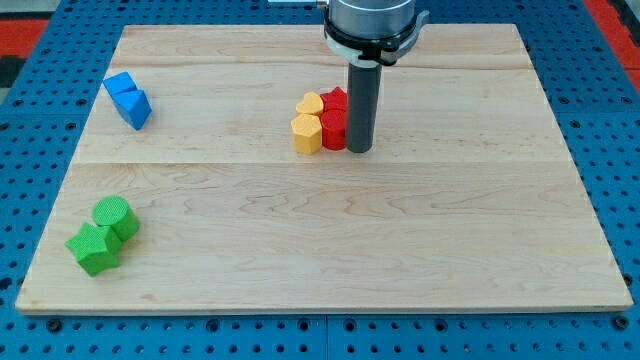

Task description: Move green star to the left side of the yellow hexagon

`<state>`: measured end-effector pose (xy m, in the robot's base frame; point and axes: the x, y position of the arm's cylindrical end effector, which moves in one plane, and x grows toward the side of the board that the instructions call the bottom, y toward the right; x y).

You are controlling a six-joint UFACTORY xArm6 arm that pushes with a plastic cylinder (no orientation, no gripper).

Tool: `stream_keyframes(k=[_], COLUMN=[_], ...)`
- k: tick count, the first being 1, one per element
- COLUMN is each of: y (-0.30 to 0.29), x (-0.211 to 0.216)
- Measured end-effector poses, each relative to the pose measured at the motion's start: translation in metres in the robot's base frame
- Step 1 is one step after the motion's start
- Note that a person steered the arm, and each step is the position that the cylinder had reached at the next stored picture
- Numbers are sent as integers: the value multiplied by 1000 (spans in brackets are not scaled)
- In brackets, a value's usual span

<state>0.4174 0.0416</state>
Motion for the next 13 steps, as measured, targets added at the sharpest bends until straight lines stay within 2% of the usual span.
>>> stream_keyframes(k=[1,2,4,5,6,7,9,10,11,13], y=[1,-16,-172,-220,-306,-345,-324,-297,-277,-268], x=[8,84,200,200,200,194,147,140,140,169])
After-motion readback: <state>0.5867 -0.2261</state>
